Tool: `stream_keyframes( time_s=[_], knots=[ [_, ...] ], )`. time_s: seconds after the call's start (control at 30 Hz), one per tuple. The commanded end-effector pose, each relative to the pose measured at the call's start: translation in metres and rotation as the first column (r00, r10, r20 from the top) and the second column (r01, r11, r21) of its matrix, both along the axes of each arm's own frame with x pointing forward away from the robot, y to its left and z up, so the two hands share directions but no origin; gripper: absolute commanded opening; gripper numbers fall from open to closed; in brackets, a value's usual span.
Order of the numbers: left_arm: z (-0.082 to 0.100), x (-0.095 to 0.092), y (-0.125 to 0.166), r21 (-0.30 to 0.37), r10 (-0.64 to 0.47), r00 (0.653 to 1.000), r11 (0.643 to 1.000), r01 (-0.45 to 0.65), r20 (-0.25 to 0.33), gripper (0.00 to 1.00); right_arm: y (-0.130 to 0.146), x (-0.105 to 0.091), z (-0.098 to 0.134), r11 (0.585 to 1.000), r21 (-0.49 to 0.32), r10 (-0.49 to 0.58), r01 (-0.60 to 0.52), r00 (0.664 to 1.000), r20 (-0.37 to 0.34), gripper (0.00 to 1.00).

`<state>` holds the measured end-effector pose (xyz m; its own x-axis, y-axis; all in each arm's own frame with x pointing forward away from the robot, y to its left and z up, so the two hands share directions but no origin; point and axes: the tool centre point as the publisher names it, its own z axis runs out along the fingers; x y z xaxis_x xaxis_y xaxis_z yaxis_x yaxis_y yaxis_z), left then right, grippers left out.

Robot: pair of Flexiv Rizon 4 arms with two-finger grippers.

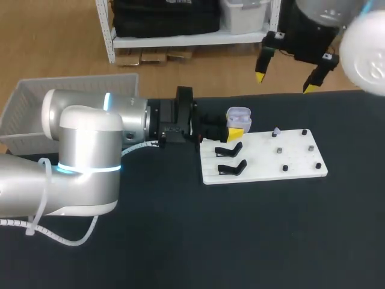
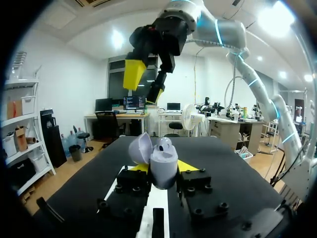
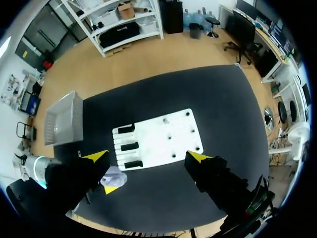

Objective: Pick up each earbud case from the left stands, insert the matching earbuds, close the lid, and place the case in the box.

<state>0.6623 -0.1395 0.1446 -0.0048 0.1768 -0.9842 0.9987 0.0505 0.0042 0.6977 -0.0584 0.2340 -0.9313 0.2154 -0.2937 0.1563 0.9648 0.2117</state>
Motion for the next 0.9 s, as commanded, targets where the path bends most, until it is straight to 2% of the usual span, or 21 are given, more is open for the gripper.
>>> stream_keyframes(
  time_s=[0.03, 0.07, 0.1, 0.13, 0.2, 0.4, 0.9],
  knots=[
    [-0.001, -0.001, 0.0, -0.007, 0.004, 1.0, 1.0, -0.004, 0.004, 0.0, -0.006, 0.01, -0.026, 0.999, 0.023, 0.026, -0.027, 0.999, 0.033, 1.0],
    [-0.001, -0.001, 0.0, -0.007, 0.004, 1.0, 1.0, -0.004, 0.004, 0.0, -0.006, 0.013, -0.033, 0.998, 0.053, 0.035, -0.037, 0.999, 0.042, 1.0],
    [-0.001, -0.001, 0.0, -0.007, 0.004, 1.0, 1.0, -0.004, 0.004, 0.0, -0.007, 0.017, -0.042, 0.999, 0.022, 0.025, -0.026, 0.999, 0.036, 1.0],
    [-0.001, -0.001, 0.0, -0.007, 0.004, 1.0, 1.0, -0.004, 0.004, 0.0, -0.008, 0.021, -0.05, 0.999, 0.046, 0.026, -0.027, 0.999, 0.023, 1.0],
    [-0.001, -0.001, 0.0, -0.007, 0.004, 1.0, 1.0, -0.004, 0.004, 0.0, -0.011, 0.027, -0.067, 0.999, 0.036, 0.013, -0.014, 1.0, 0.013, 1.0],
    [-0.001, -0.001, 0.0, -0.007, 0.004, 1.0, 1.0, -0.004, 0.004, 0.0, -0.017, 0.041, -0.11, 0.997, 0.056, -0.048, 0.044, 0.997, 0.06, 1.0],
    [-0.001, -0.001, 0.0, -0.007, 0.004, 1.0, 1.0, -0.004, 0.004, 0.0, -0.017, 0.041, -0.11, 0.997, 0.056, -0.048, 0.044, 0.997, 0.06, 1.0]
  ],
)
